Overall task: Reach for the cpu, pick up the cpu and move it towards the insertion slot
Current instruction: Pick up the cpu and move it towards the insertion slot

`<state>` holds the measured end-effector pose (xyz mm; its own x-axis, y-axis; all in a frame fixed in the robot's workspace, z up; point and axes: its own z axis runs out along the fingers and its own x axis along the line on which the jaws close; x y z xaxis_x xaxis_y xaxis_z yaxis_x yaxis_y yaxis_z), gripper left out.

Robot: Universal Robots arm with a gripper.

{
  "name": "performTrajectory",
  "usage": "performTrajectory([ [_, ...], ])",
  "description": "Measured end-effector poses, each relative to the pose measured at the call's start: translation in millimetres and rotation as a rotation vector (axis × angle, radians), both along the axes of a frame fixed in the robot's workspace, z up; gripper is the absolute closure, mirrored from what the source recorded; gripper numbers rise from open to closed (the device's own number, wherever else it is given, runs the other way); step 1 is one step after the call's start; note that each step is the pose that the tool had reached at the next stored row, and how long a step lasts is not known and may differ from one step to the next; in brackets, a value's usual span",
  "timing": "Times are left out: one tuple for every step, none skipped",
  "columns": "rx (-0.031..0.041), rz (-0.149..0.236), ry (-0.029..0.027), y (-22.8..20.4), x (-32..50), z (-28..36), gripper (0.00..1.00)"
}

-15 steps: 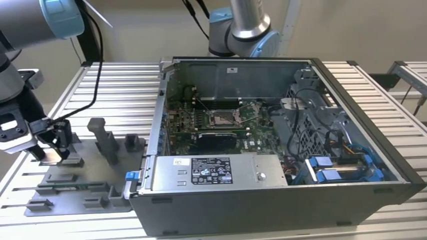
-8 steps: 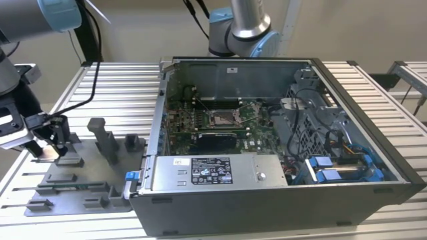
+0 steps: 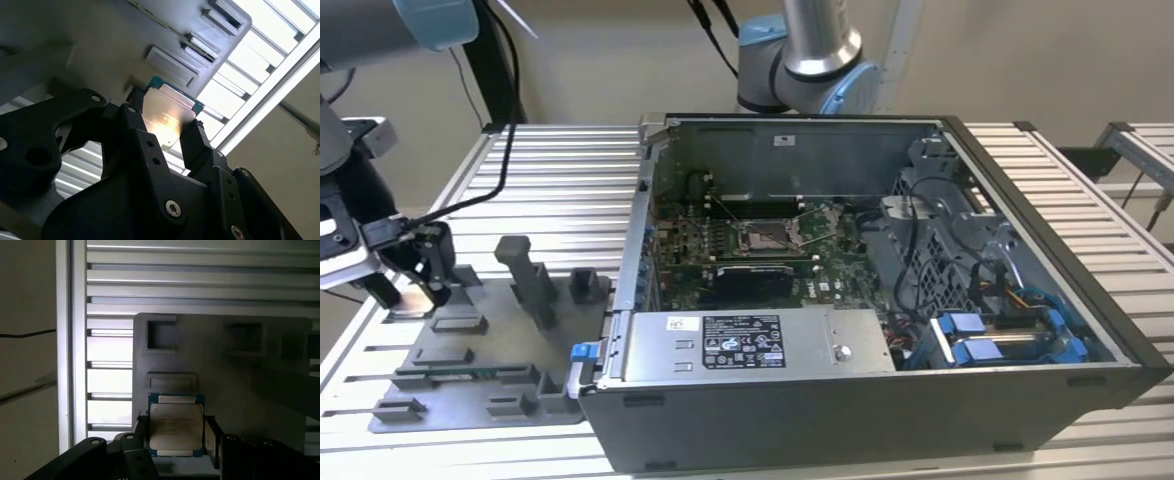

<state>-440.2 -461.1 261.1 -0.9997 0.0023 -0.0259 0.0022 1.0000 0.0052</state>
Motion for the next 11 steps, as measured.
performTrajectory([
  [-0.0001,0.000,0.0000,0.0,0.0,1.4,1.00],
  [-0.0001,0.000,0.0000,0.0,0.0,2.7,1.00],
  [-0.0001,0.000,0.0000,0.0,0.0,4.1,1.00],
  [-0.0002,0.000,0.0000,0.0,0.0,5.4,1.00],
  [-0.0003,0.000,-0.0001,0.0,0.0,6.9,1.00],
  [-0.0003,0.000,-0.0001,0.0,0.0,8.3,1.00],
  [-0.0004,0.000,0.0000,0.0,0.0,9.6,1.00],
  [-0.0006,0.000,0.0000,0.0,0.0,10.9,1.00],
  [-0.0007,0.000,-0.0001,0.0,0.0,12.1,1.00],
  [-0.0008,0.000,0.0000,0.0,0.0,13.3,1.00],
  [-0.0010,0.000,0.0000,0.0,0.0,14.5,1.00],
])
